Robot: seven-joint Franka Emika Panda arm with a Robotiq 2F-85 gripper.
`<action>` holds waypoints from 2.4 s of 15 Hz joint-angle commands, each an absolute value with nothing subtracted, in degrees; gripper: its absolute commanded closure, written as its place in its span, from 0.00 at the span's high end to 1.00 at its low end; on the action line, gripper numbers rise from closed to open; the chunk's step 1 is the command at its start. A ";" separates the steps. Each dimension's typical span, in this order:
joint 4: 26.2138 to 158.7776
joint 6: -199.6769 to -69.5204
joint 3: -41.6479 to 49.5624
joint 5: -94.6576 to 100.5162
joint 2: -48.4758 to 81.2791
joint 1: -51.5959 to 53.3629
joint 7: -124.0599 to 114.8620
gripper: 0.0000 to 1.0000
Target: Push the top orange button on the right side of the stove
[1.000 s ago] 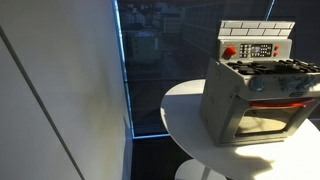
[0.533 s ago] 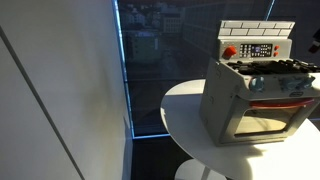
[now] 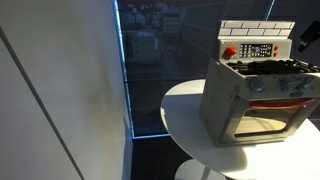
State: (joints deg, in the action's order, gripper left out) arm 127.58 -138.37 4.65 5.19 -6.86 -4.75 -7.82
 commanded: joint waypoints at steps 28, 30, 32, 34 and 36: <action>118.40 -146.78 5.43 10.80 4.27 -5.05 -24.71 1.00; 117.58 -146.67 5.64 10.97 4.97 -4.87 -25.23 1.00; 116.87 -146.58 5.87 11.05 5.57 -4.73 -25.67 1.00; 116.24 -146.45 6.11 10.99 6.14 -4.62 -25.80 1.00; 115.79 -146.20 6.34 10.84 6.44 -4.51 -25.70 1.00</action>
State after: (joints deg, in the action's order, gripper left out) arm 118.25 -147.18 5.42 9.37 5.11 -5.22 -23.61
